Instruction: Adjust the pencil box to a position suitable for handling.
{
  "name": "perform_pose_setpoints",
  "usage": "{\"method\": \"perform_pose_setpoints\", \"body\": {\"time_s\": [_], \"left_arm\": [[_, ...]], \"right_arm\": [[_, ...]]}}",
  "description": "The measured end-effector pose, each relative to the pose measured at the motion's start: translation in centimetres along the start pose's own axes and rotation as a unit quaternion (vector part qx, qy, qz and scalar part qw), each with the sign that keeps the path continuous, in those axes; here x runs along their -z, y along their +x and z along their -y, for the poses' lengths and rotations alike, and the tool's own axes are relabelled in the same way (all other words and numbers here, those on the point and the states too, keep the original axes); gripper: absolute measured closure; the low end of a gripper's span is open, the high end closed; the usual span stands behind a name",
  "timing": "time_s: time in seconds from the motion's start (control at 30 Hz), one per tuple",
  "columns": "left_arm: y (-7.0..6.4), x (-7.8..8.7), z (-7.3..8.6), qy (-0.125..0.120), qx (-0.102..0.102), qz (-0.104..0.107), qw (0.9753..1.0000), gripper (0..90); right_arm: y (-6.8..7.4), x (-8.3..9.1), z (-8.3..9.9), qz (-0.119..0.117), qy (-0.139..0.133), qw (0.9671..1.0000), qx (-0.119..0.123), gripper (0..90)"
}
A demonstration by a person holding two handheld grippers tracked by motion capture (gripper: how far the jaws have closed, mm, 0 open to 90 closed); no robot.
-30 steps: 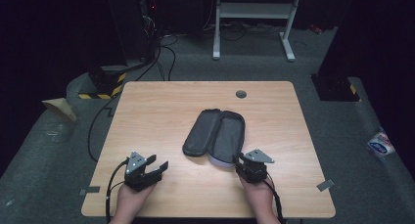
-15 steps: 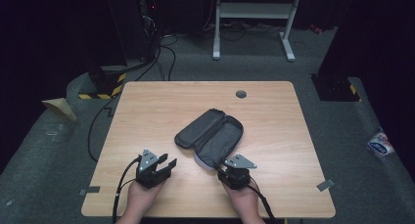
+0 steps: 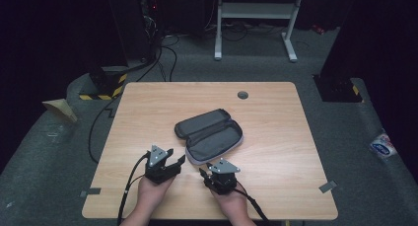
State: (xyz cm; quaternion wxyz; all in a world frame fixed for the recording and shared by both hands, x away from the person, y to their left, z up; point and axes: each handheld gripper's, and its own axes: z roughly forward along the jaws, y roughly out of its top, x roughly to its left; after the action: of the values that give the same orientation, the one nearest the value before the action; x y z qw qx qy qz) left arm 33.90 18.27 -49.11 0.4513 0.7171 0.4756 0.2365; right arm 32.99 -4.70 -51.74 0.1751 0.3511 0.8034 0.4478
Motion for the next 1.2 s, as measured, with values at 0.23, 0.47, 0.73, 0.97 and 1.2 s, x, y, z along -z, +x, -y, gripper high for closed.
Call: {"method": "perform_pose_setpoints", "body": {"time_s": [0.23, 0.47, 0.73, 0.97, 1.2], "left_arm": [[-1.4, -2.0, -1.1, -0.001, 0.004, -0.013, 0.9999, 36.3], [-2.5, -3.6, -1.1, 0.031, -0.007, -0.029, 0.9991, 35.4], [-2.2, -3.4, -0.5, 0.071, -0.049, -0.051, 0.9950, 37.1], [0.2, -3.0, -0.8, 0.081, -0.069, -0.082, 0.9910, 40.3], [1.9, -3.1, -1.3, 0.083, -0.057, -0.084, 0.9913, 41.4]], "right_arm": [[-1.7, 2.5, -0.2, 0.030, -0.029, 0.9991, -0.009, 60.7], [-4.8, 4.3, 0.3, 0.069, -0.040, 0.9964, -0.030, 59.2], [-6.9, 5.3, 0.6, 0.093, -0.047, 0.9931, -0.053, 59.6], [-8.2, 4.9, 0.3, 0.107, -0.053, 0.9900, -0.074, 57.7], [-8.6, 3.6, -0.6, 0.107, -0.044, 0.9904, -0.076, 58.5]]}}
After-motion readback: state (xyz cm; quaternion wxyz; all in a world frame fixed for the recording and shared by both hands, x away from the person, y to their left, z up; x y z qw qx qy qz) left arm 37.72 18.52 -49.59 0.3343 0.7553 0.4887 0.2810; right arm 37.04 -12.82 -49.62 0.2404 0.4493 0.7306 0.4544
